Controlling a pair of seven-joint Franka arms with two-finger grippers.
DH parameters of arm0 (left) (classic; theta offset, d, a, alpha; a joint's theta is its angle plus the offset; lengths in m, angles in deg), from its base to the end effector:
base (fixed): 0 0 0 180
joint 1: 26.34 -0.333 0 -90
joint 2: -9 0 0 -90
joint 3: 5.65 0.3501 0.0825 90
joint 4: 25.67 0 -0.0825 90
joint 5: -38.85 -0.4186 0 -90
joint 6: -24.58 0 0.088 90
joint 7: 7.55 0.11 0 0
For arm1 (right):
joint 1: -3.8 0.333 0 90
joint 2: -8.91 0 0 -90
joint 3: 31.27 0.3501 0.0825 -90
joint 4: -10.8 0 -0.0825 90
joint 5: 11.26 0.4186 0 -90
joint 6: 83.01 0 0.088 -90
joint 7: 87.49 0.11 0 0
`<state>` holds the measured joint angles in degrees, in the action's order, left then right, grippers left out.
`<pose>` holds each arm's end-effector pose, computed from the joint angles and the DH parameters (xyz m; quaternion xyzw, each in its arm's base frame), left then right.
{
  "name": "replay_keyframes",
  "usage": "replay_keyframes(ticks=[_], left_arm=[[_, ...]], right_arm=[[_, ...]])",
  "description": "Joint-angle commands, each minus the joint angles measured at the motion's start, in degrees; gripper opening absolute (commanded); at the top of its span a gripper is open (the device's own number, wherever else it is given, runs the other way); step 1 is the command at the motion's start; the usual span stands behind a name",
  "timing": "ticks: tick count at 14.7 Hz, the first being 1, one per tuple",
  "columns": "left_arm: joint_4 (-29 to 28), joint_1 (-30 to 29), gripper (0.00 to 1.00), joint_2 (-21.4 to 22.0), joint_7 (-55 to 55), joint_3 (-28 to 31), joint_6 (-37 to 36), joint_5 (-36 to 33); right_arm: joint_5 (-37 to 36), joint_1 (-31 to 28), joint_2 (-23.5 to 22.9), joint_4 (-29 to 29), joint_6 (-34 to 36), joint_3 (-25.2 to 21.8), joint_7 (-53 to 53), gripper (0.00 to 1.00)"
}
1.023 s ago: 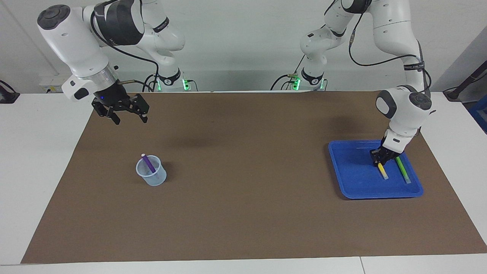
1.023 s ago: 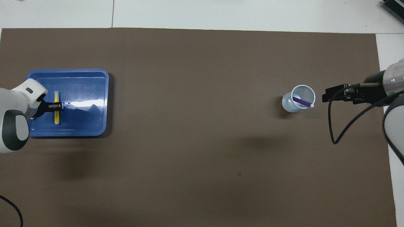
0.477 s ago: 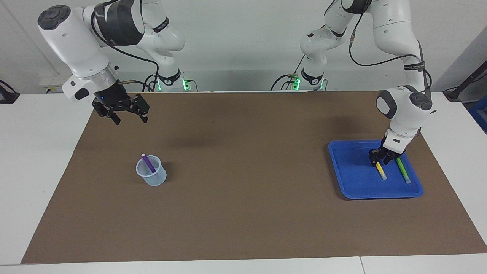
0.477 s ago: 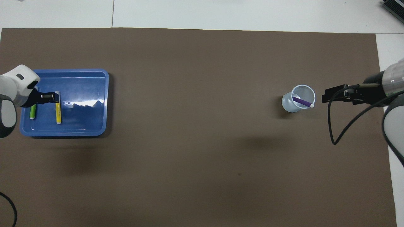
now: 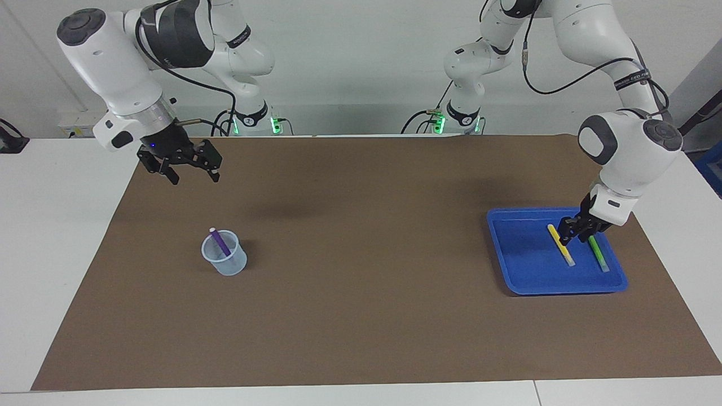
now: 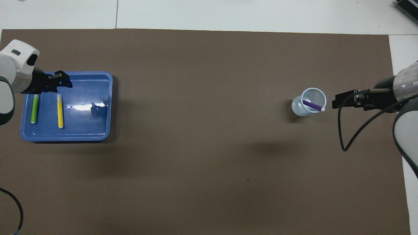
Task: Right arm passes pens to left for tray arrangement
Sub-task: 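Reach the right gripper into the cup while the left gripper moves forward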
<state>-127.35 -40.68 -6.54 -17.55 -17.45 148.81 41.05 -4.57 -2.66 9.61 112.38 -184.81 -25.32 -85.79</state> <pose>0.6824 0.0393 0.4353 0.9893 0.1239 0.0607 0.0477 0.5948 0.0055 0.5781 -0.9979 0.0307 -0.0074 0.0567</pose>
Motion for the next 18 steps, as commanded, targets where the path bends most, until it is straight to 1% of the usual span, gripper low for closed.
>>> replay_keyframes(ticks=[1, 2, 3, 5, 7, 12, 13, 14, 16, 18], left_arm=[[1.04, 1.68, 0.57, -0.36, -3.35, 0.46, -1.44, 0.88], [1.04, 1.94, 0.57, -0.36, -4.49, 0.55, -1.44, 0.79], [1.04, 1.86, 0.57, -0.28, -4.68, 0.55, -1.44, 0.79], [1.04, 1.51, 0.57, -0.27, -4.59, 0.55, -1.35, 0.79], [1.04, 1.24, 0.57, -0.36, -4.59, 0.55, -1.26, 0.79], [0.69, 1.51, 0.57, -0.10, -4.68, 0.64, -1.61, 0.79], [0.69, 1.77, 0.57, -0.10, -4.77, 0.55, -1.53, 0.79], [0.95, 2.03, 0.57, -0.19, -6.25, 0.29, -1.61, 1.05], [1.21, 5.35, 0.57, -0.19, -13.96, 0.20, -1.62, 1.76], [1.21, 7.21, 0.57, 0.16, -18.10, 0.02, -1.88, 1.93]], right_arm=[[0.07, -1.89, 1.85, 8.08, -8.81, 0.29, -3.61, 1.00], [0.16, -1.54, 1.68, 10.63, -12.59, 0.29, -4.32, 1.00], [0.16, -1.36, 0.98, 11.87, -14.63, 0.29, -4.42, 1.00], [0.08, -1.45, -2.44, 11.80, -16.14, 0.29, -4.86, 1.00], [0.16, -1.36, -4.82, 11.80, -20.18, 0.29, -6.08, 1.00], [-0.01, -0.22, -7.11, 12.15, -20.81, 0.20, -6.79, 1.00], [-0.45, -0.22, -7.38, 12.15, -20.72, 0.20, -7.92, 0.96], [-0.80, -0.05, -7.47, 12.32, -20.72, 0.29, -10.63, 0.95], [-1.33, 0.57, -7.38, 12.67, -20.46, 0.20, -16.78, 0.95], [-1.42, 0.48, -7.20, 12.68, -19.84, 0.20, -23.81, 0.95]])
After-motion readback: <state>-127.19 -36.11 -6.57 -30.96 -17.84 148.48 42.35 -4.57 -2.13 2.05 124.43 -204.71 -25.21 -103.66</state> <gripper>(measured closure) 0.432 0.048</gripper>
